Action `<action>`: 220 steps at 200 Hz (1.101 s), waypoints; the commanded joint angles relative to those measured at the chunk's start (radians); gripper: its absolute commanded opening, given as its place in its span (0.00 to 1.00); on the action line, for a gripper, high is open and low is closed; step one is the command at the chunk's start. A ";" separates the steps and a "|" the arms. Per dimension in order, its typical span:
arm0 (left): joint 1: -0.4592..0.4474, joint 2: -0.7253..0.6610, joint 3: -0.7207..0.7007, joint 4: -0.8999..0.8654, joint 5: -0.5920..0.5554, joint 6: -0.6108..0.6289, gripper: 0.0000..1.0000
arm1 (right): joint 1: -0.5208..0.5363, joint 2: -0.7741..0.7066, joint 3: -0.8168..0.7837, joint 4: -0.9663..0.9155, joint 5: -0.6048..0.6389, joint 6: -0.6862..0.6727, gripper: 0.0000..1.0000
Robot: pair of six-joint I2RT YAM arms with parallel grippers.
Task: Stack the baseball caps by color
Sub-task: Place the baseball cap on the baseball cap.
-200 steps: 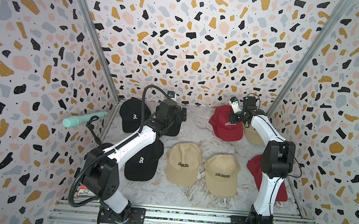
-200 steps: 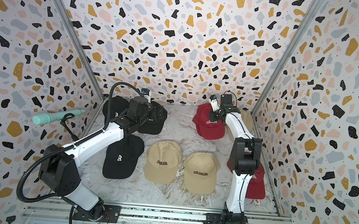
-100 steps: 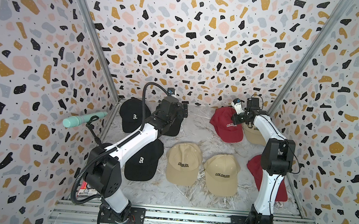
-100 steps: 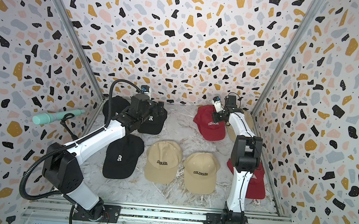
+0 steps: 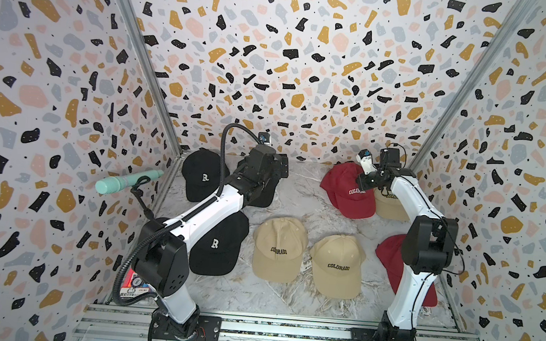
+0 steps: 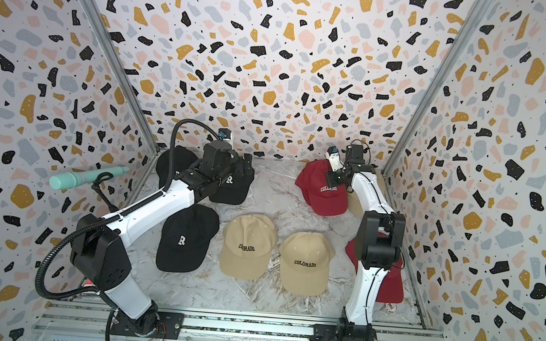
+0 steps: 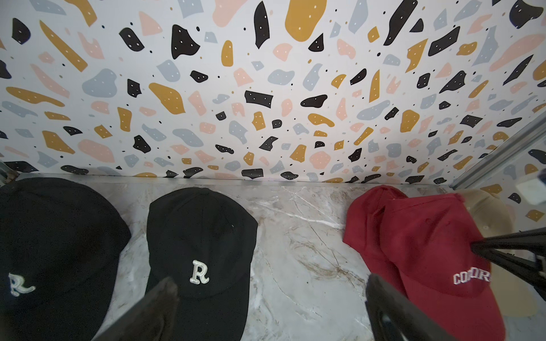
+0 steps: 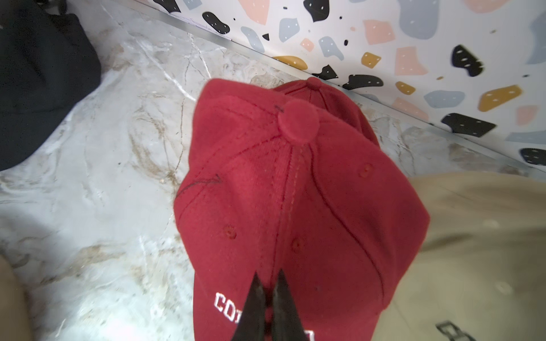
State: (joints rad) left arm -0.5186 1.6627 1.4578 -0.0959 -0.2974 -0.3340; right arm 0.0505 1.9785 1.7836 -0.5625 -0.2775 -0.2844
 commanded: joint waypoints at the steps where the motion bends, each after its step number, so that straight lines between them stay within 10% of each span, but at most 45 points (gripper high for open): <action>1: -0.004 0.012 0.041 0.010 0.003 0.010 1.00 | 0.000 -0.116 -0.029 -0.039 0.062 -0.028 0.00; 125: -0.006 0.034 0.033 0.025 0.020 0.051 1.00 | -0.005 -0.151 -0.017 -0.146 0.053 -0.081 0.00; 220: -0.005 0.072 0.072 -0.021 -0.011 0.119 1.00 | 0.042 0.195 0.350 -0.296 0.116 -0.057 0.00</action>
State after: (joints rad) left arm -0.5190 1.7390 1.5002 -0.1070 -0.2890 -0.2531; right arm 0.0929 2.1368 2.0327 -0.7853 -0.1654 -0.3573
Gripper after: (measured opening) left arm 0.997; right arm 0.070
